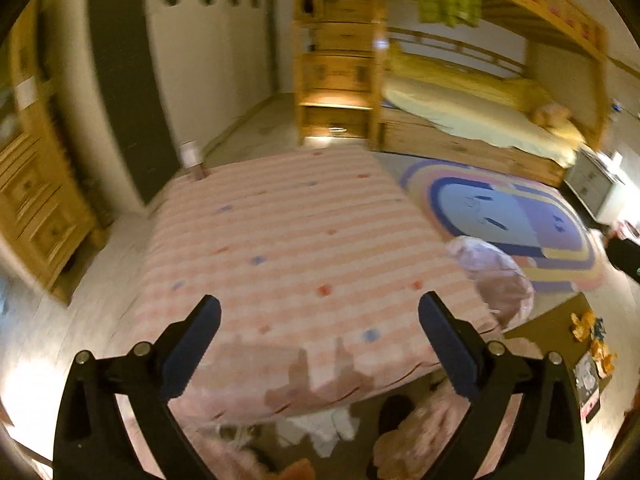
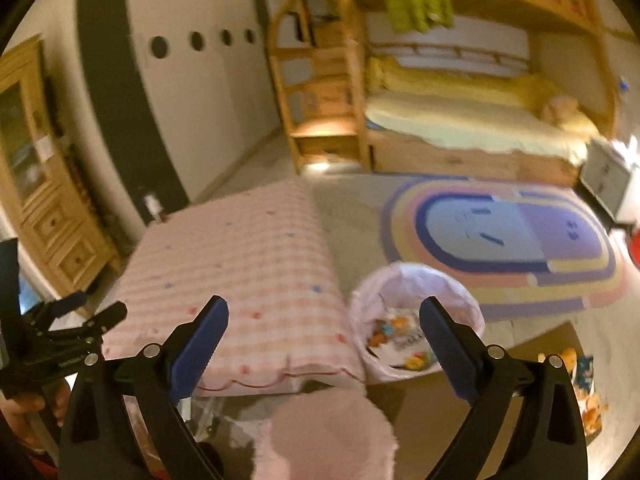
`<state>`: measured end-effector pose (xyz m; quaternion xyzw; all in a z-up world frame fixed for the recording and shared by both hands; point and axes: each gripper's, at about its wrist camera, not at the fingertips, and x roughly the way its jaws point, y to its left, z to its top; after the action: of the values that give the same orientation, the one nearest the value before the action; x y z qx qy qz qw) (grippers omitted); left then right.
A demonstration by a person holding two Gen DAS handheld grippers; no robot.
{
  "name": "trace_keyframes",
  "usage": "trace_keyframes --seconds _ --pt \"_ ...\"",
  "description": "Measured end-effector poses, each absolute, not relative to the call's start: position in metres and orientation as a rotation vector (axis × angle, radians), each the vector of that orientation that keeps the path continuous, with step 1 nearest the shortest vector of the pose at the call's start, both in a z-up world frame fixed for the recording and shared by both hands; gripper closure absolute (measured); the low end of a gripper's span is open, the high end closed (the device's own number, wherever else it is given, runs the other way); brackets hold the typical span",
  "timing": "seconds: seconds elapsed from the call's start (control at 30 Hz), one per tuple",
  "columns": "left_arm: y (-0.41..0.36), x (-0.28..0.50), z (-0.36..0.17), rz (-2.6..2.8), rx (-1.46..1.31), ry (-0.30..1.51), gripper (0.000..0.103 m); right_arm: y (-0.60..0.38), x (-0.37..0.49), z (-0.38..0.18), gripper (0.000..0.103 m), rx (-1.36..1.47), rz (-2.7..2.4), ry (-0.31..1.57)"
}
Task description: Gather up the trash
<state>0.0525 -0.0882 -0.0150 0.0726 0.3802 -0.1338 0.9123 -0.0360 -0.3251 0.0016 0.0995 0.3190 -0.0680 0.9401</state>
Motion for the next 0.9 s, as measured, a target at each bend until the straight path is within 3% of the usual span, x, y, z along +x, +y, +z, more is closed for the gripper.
trace_keyframes --seconds 0.47,0.9 --pt "-0.001 0.007 0.021 -0.028 0.087 0.74 0.007 -0.254 -0.05 0.035 0.007 0.085 0.016 0.628" --pt "0.01 -0.001 0.019 -0.011 0.099 0.753 0.007 -0.247 -0.048 0.03 0.007 0.07 0.037 0.637"
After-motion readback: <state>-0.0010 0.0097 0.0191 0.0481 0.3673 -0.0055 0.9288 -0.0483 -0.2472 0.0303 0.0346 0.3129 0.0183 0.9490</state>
